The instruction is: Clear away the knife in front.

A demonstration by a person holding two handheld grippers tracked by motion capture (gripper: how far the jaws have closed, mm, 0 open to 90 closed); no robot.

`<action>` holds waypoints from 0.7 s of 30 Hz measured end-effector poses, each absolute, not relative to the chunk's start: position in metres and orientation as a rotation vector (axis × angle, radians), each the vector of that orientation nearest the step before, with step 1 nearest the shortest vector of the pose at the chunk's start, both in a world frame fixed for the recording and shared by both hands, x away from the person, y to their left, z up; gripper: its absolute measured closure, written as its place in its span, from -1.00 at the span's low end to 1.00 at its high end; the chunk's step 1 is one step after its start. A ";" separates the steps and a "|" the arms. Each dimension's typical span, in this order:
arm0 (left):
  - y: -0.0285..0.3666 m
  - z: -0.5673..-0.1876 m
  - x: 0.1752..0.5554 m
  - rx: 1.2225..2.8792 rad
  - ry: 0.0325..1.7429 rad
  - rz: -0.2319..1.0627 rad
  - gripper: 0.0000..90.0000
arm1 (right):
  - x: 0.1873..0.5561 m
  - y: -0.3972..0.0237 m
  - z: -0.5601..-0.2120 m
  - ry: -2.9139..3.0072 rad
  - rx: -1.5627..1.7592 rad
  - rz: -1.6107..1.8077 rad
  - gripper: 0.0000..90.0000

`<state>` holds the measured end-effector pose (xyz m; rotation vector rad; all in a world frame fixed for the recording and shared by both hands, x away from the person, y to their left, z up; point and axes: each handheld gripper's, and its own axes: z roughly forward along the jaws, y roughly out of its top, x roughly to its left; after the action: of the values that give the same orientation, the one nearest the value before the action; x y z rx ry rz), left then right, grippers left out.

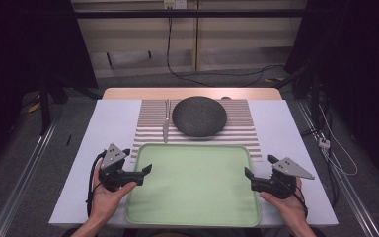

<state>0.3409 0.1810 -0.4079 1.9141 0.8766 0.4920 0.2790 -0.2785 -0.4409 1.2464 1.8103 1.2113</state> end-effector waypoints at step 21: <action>0.162 -0.395 0.392 1.930 0.971 0.404 -0.86 | 0.283 -0.281 -0.442 1.819 1.263 1.217 -0.87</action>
<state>0.3917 0.1624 -0.3947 1.9299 0.9709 0.4042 0.2826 -0.2806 -0.4421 1.2634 1.8194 1.2165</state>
